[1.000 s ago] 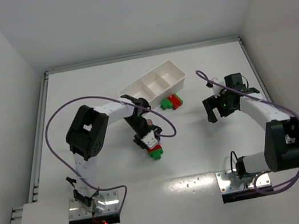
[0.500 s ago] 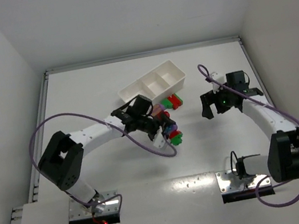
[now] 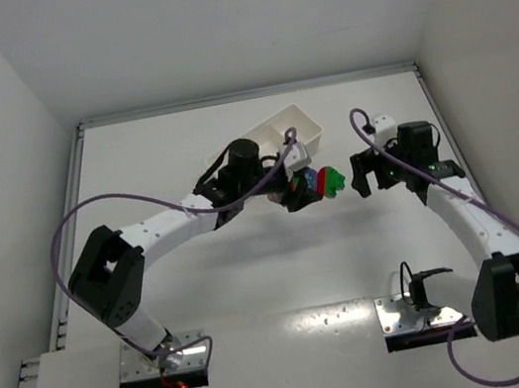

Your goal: Sort the legos into containers by color

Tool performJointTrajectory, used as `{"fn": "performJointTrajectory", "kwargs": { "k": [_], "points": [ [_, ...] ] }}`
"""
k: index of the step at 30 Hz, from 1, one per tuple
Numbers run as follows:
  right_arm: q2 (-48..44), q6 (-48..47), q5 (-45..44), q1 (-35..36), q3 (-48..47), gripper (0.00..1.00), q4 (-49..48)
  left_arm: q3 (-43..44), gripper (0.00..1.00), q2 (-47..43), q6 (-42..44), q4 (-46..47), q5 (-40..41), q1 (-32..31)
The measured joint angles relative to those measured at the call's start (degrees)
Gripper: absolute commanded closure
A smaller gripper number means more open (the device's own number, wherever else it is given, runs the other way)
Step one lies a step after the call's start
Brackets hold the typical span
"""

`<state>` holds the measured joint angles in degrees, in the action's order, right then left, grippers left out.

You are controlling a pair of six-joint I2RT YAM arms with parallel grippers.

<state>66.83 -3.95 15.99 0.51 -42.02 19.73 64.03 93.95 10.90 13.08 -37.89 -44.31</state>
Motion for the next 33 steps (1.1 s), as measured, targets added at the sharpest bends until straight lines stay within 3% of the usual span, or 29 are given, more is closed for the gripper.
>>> {"fn": "performJointTrajectory", "kwargs": {
  "k": [5, 7, 12, 20, 28, 33],
  "points": [
    [-9.2, 0.7, -1.2, 0.0, 3.2, 0.0, -2.3, 0.0, 1.0, 0.0, -18.7, 4.0, 3.6, 1.4],
    [-12.9, 0.8, -0.6, 0.0, 3.7, 0.0, -2.5, 0.9, 1.0, 0.0, -21.3, 2.5, 6.2, 1.8],
    [-12.4, 2.2, 4.3, -0.3, -3.3, 0.0, 2.9, 2.5, 1.0, -1.6, -17.5, -3.8, 17.6, -0.3],
    [-2.4, 10.0, 21.9, -0.3, -12.6, 0.0, 8.0, -2.5, 1.0, -7.8, -5.0, -9.0, 33.9, -5.6],
    [14.1, 13.0, 40.0, 0.0, -17.2, 0.05, 12.9, -6.7, 1.0, -10.2, -0.7, -9.7, 39.1, -5.7],
    [17.1, 12.5, 45.7, 0.3, -17.4, 0.05, 15.1, -7.2, 1.0, -10.9, -0.1, -9.4, 38.9, -5.7]
  ]
}}
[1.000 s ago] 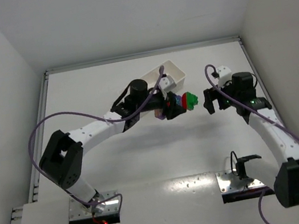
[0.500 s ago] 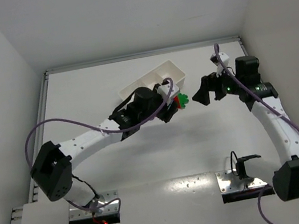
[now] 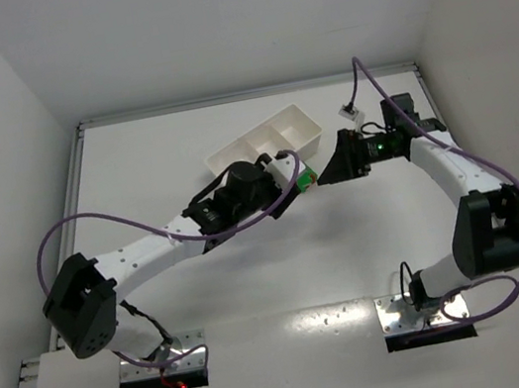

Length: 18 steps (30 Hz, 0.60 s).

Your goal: Sort the legos into containers by color

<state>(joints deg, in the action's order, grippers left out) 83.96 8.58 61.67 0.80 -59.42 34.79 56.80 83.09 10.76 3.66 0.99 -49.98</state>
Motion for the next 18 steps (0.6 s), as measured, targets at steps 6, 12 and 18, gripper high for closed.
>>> {"fn": "performJointTrajectory", "kwargs": {
  "k": [6, 12, 18],
  "points": [
    [-0.1, -2.1, 5.9, 0.6, -0.1, 0.02, 0.0, 0.0, 1.0, -0.2, 0.1, 0.8, -2.5, 0.0],
    [0.0, -3.4, 6.0, 1.4, -0.7, 0.02, 0.0, 0.0, 1.0, -0.2, -0.9, 0.7, -5.2, 0.0],
    [0.0, -3.6, 4.7, 1.8, -0.8, 0.04, -1.7, 0.6, 1.0, -0.2, -1.7, 0.2, -7.0, -0.1]
  ]
}}
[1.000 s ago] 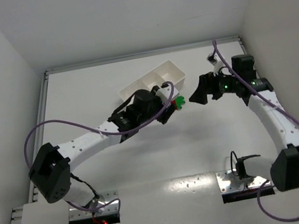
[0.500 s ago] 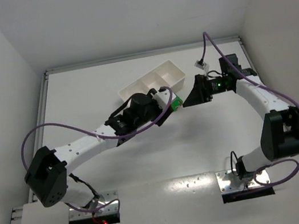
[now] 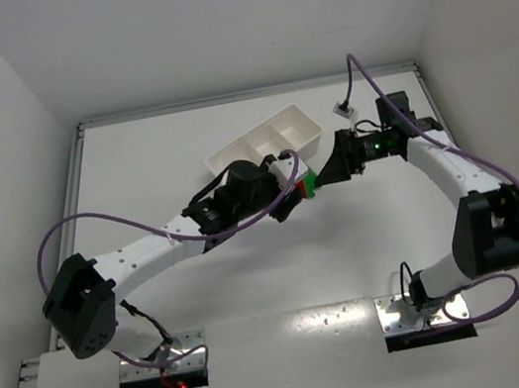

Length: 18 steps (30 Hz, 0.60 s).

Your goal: Sort the legos into containers by color

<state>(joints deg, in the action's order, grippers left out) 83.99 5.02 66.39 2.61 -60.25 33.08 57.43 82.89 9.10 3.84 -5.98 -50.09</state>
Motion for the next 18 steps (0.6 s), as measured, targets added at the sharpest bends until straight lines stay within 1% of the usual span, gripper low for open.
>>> {"fn": "performJointTrajectory", "kwargs": {
  "k": [4, 5, 7, 8, 9, 10, 13, 14, 16, 17, 18],
  "points": [
    [0.5, 0.0, -0.4, 0.3, 0.0, 0.1, -0.5, 0.2, 1.0, 0.0, -0.6, -0.1, -0.6, -0.5],
    [0.9, 0.0, -0.4, 0.4, 0.0, 0.16, -0.6, 0.2, 1.0, 0.0, -0.6, -0.1, -0.7, -0.6],
    [1.7, 0.0, -0.4, 0.6, 0.0, 0.2, -0.7, 0.2, 1.0, 0.0, -0.7, -0.3, -0.7, -0.8],
    [2.2, 0.0, -0.3, 0.6, -0.1, 0.27, -0.7, 0.3, 1.0, 0.0, -0.7, -0.4, -0.8, -0.9],
    [2.6, 0.0, -0.3, 0.7, -0.2, 0.3, -0.7, 0.3, 1.0, 0.0, -0.8, -0.4, -0.9, -1.0],
    [3.0, 0.0, -0.3, 0.9, -0.4, 0.37, -0.7, 0.4, 1.0, 0.0, -0.8, -0.5, -0.9, -1.1],
    [3.9, 0.0, 0.6, 1.0, -1.2, 0.45, -0.1, 0.5, 1.0, 0.0, -0.8, -0.7, -0.7, -1.2],
    [4.0, -0.1, 0.8, 1.0, -1.4, 0.52, 0.1, 0.5, 1.0, 0.0, -0.8, -0.7, -0.7, -1.2],
    [4.1, -0.4, 1.7, 1.5, -1.7, 0.62, 0.8, 0.5, 1.0, 0.1, -0.8, -0.9, -0.5, -1.2],
    [4.1, -0.7, 1.9, 1.7, -2.0, 0.79, 1.0, 0.5, 1.0, 0.2, -0.8, -1.0, -0.5, -1.2],
    [4.2, -1.0, 1.8, 1.8, -2.1, 0.87, 1.3, 0.5, 1.0, 0.2, -0.8, -1.2, -0.4, -1.2]
  ]
}}
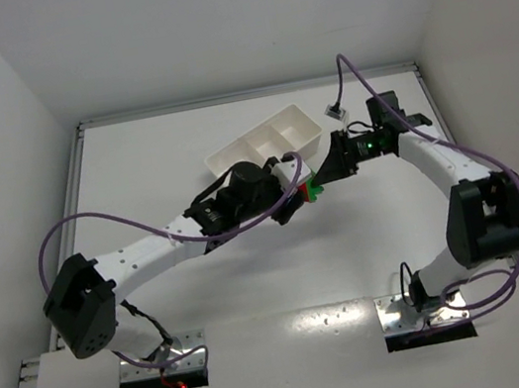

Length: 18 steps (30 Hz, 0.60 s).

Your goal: Sort the legos into containers by color

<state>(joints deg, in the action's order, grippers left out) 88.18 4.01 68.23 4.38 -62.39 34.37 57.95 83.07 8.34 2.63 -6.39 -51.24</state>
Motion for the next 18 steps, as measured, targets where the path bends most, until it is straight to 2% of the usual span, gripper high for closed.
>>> {"fn": "performJointTrajectory", "kwargs": {
  "k": [2, 9, 18],
  "points": [
    [0.4, -0.4, -0.2, 0.0, -0.2, 1.0, 1.0, 0.0, 1.0, 0.0, 0.2, 0.0, 0.0, -0.1],
    [1.0, -4.5, 0.3, -0.4, -1.1, 1.0, 5.6, -1.5, 1.0, -0.1, -0.1, 1.7, -0.3, -0.3],
    [0.9, -16.9, 0.7, -2.7, -8.1, 1.0, 18.0, -5.3, 1.0, -1.7, -1.2, 2.2, 0.2, 0.1]
  ]
}}
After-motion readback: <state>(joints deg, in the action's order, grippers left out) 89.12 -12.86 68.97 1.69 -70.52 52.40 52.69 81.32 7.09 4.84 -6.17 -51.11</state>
